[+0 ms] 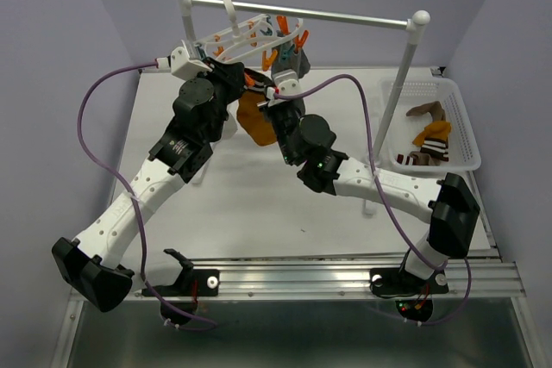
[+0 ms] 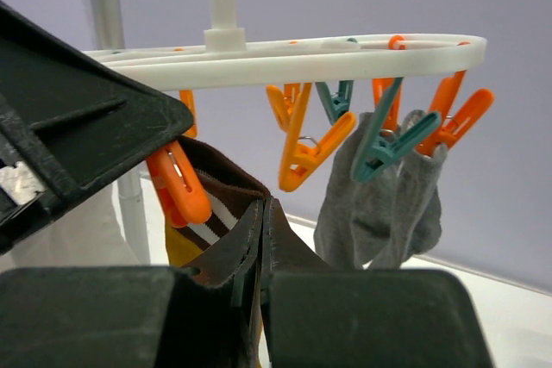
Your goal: Clip the socks to the hanger
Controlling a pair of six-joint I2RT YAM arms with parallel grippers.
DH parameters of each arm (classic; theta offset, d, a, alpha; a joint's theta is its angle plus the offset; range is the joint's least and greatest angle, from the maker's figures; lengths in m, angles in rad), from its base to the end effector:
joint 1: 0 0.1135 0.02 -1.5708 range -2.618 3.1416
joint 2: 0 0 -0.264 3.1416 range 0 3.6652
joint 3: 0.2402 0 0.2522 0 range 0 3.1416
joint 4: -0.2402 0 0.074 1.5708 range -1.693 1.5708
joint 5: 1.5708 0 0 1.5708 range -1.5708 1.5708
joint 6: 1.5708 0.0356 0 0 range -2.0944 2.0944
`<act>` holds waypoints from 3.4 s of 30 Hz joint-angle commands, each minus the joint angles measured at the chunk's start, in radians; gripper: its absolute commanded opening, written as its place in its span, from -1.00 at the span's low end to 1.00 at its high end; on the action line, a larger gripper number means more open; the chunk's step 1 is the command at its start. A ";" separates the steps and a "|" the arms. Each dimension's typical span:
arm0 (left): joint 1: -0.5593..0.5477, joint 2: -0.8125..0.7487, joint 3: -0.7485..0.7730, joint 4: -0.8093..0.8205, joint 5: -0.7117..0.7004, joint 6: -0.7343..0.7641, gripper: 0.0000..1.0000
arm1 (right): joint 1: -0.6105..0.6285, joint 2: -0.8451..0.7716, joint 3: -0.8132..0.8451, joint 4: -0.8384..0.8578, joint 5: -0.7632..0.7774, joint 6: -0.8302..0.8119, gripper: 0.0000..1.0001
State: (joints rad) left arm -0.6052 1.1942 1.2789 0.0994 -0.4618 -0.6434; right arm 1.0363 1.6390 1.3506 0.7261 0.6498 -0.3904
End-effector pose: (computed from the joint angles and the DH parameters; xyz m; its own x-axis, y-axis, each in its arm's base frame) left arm 0.2278 -0.1383 0.4589 0.0310 -0.6745 -0.7376 0.2096 0.7259 -0.6550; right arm 0.2134 0.3183 0.4081 0.3542 0.0035 -0.9352 -0.2933 0.9500 -0.1075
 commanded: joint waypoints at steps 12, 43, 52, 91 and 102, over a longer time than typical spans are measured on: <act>-0.005 0.001 0.053 0.068 -0.018 -0.047 -1.00 | 0.010 -0.054 -0.039 0.056 -0.146 0.113 -0.99; -0.004 0.005 0.039 0.053 0.041 -0.065 -1.00 | 0.010 -0.061 -0.057 0.062 -0.253 0.082 -0.99; -0.004 0.013 0.034 0.031 -0.004 0.002 -1.00 | 0.010 -0.080 -0.051 0.062 -0.260 0.071 -0.99; -0.030 -0.018 0.068 0.013 0.041 0.226 0.48 | 0.010 -0.071 0.021 -0.093 -0.294 0.048 -0.99; -0.028 -0.050 0.062 0.003 0.054 0.218 0.98 | 0.010 -0.107 -0.044 -0.093 -0.245 0.088 -0.26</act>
State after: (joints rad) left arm -0.6292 1.1873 1.3128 0.0731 -0.4107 -0.4343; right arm 1.0359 1.5948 1.3262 0.5983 0.3668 -0.3351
